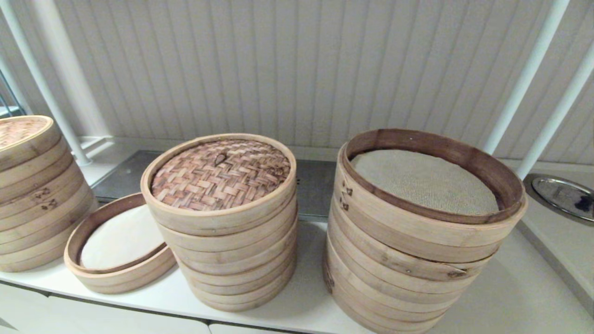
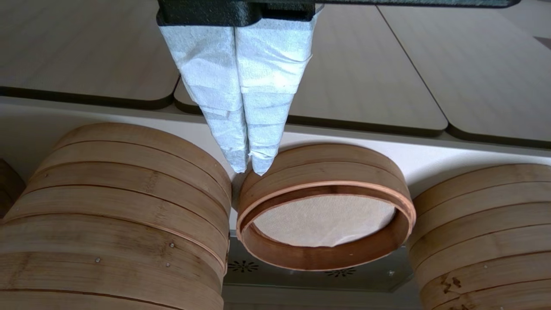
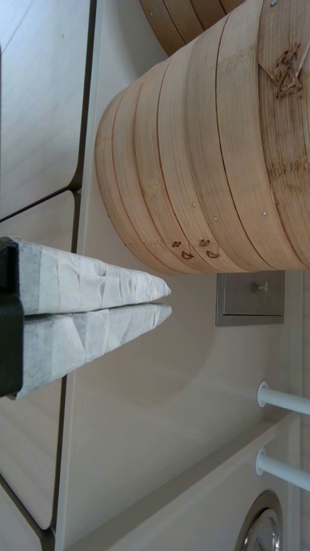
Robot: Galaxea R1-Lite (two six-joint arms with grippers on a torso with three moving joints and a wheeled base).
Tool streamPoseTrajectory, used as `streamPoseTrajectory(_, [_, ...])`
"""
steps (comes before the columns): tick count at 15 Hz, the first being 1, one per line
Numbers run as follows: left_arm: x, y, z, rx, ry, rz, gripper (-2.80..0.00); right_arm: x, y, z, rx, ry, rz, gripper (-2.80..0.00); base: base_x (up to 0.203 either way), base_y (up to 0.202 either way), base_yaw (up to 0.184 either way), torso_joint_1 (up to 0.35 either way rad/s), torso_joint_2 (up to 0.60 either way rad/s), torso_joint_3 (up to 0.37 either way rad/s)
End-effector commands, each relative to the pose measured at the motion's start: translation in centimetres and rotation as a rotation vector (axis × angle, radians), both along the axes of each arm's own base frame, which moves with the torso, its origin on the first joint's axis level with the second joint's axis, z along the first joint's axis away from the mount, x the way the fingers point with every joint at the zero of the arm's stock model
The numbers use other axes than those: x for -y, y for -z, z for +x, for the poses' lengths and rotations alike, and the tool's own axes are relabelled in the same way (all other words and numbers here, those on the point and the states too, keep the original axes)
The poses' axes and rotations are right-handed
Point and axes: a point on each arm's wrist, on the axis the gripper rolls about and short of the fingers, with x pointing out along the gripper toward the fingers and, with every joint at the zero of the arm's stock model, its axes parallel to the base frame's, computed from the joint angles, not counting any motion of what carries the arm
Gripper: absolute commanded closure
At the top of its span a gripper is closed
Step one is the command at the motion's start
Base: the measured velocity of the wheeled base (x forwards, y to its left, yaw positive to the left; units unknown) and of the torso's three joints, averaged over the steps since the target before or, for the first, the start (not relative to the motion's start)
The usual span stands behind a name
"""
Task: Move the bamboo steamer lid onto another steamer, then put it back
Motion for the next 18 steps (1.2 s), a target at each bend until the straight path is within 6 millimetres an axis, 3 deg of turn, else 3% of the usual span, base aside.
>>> streamPoseTrajectory(1, [0.0, 0.04, 0.02, -0.004, 0.001, -0.001, 0.0, 0.0, 0.08, 0.02, -0.002, -0.003, 0.0, 0.0, 0.0, 0.0, 0.0, 0.0, 0.0, 0.0])
streamPoseTrajectory(18, [0.0, 0.05, 0.01, -0.004, 0.001, 0.001, 0.0, 0.0, 0.1, 0.02, -0.003, -0.002, 0.002, 0.0, 0.0, 0.0, 0.0, 0.0, 0.0, 0.0])
